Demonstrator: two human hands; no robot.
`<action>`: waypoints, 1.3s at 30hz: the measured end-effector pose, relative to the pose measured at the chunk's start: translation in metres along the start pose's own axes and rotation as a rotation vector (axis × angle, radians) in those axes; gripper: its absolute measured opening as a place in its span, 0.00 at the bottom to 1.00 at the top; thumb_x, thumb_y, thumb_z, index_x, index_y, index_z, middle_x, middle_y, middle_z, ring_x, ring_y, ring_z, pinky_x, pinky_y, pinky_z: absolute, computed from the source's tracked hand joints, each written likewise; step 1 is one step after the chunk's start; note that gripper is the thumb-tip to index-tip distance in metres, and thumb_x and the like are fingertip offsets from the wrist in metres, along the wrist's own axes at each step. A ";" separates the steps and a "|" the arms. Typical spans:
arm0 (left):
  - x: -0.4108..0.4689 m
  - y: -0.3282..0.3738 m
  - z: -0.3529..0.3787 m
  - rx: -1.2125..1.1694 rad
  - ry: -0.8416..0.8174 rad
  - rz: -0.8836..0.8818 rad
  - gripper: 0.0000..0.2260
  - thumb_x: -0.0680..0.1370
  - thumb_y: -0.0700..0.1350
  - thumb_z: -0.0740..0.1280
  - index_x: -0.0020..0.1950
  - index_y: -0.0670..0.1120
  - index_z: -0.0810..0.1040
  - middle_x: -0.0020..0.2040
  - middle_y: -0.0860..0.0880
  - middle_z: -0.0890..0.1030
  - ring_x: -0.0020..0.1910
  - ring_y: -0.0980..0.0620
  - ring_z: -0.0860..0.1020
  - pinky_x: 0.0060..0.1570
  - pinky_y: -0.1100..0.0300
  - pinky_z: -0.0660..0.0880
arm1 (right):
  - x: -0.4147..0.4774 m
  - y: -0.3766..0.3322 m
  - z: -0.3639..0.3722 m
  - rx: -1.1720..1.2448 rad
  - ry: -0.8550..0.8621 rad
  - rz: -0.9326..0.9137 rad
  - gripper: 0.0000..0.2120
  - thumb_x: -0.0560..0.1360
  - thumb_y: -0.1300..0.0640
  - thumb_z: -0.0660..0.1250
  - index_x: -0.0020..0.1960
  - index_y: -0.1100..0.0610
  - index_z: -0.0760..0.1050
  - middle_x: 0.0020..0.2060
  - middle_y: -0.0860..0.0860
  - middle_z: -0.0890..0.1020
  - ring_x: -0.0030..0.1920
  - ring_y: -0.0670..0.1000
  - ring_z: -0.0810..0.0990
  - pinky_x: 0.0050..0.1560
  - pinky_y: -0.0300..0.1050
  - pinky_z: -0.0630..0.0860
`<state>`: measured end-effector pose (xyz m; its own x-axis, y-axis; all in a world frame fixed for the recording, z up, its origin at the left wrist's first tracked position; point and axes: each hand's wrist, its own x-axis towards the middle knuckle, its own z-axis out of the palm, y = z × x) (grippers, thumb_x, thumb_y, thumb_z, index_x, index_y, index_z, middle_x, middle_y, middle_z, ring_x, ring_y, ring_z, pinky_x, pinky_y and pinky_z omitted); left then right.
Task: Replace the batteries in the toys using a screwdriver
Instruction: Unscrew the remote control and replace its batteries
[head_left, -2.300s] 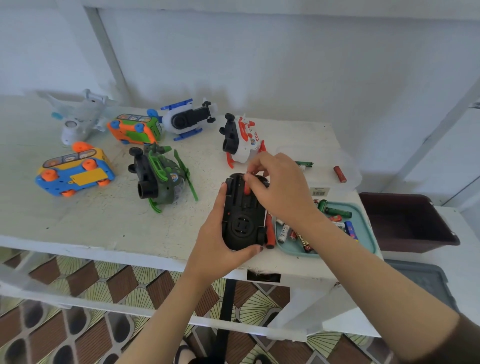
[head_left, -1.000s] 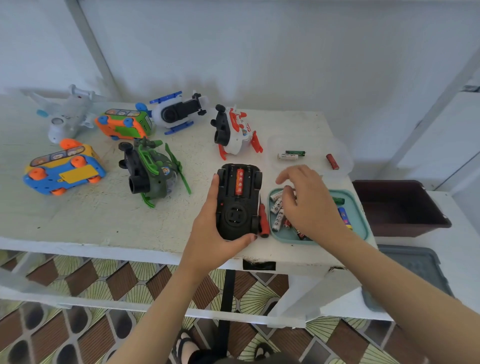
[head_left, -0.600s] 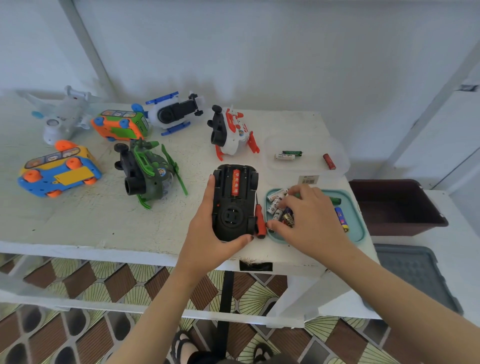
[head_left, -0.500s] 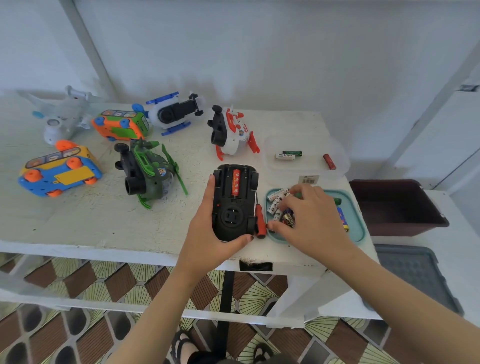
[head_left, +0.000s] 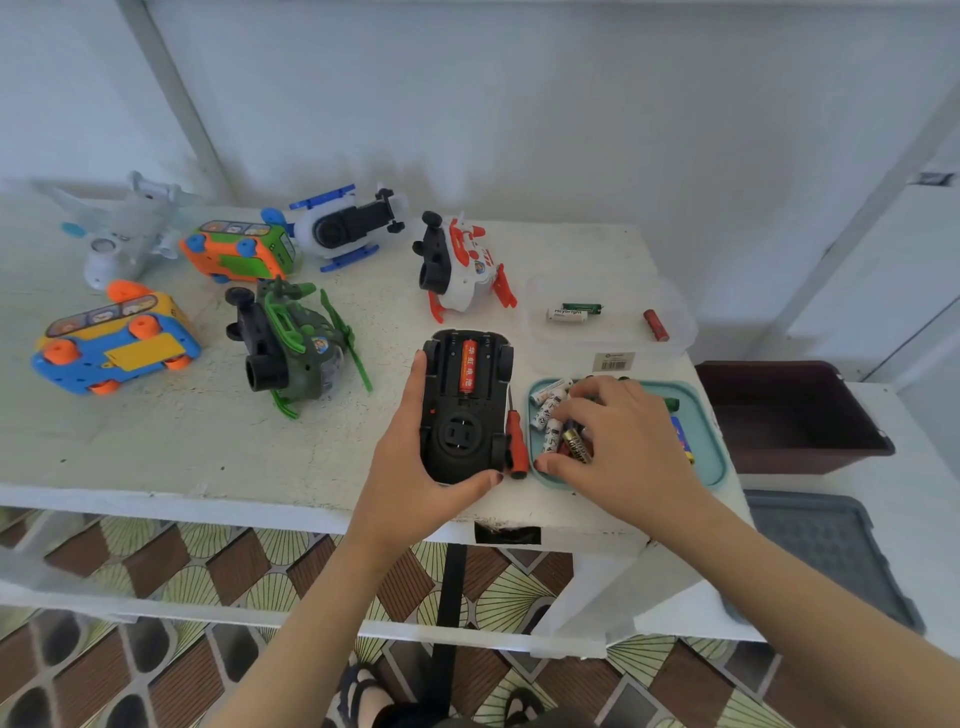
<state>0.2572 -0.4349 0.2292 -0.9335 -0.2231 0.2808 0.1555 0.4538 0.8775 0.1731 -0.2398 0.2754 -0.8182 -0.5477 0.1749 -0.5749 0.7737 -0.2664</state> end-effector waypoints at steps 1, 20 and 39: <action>0.000 0.000 0.000 -0.001 -0.001 -0.001 0.53 0.67 0.39 0.79 0.80 0.54 0.46 0.66 0.77 0.66 0.66 0.69 0.69 0.59 0.76 0.68 | 0.000 0.000 0.002 0.019 0.046 -0.027 0.18 0.69 0.42 0.71 0.55 0.50 0.79 0.55 0.47 0.77 0.57 0.50 0.72 0.53 0.44 0.61; 0.000 0.003 0.000 -0.006 0.013 -0.041 0.53 0.67 0.40 0.80 0.79 0.58 0.47 0.66 0.68 0.70 0.64 0.69 0.72 0.56 0.76 0.69 | 0.053 -0.039 -0.008 0.148 0.397 -0.546 0.07 0.71 0.60 0.69 0.48 0.53 0.81 0.42 0.45 0.83 0.46 0.48 0.78 0.54 0.44 0.62; 0.000 0.000 0.000 -0.002 0.011 -0.060 0.53 0.68 0.40 0.79 0.79 0.58 0.46 0.67 0.66 0.70 0.63 0.67 0.73 0.55 0.75 0.70 | 0.048 -0.040 0.008 0.571 0.061 -0.021 0.33 0.71 0.52 0.73 0.73 0.51 0.63 0.69 0.51 0.69 0.69 0.49 0.64 0.66 0.39 0.58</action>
<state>0.2576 -0.4351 0.2290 -0.9377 -0.2590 0.2314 0.0998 0.4372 0.8938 0.1568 -0.2993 0.2867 -0.8157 -0.5286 0.2351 -0.5077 0.4593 -0.7289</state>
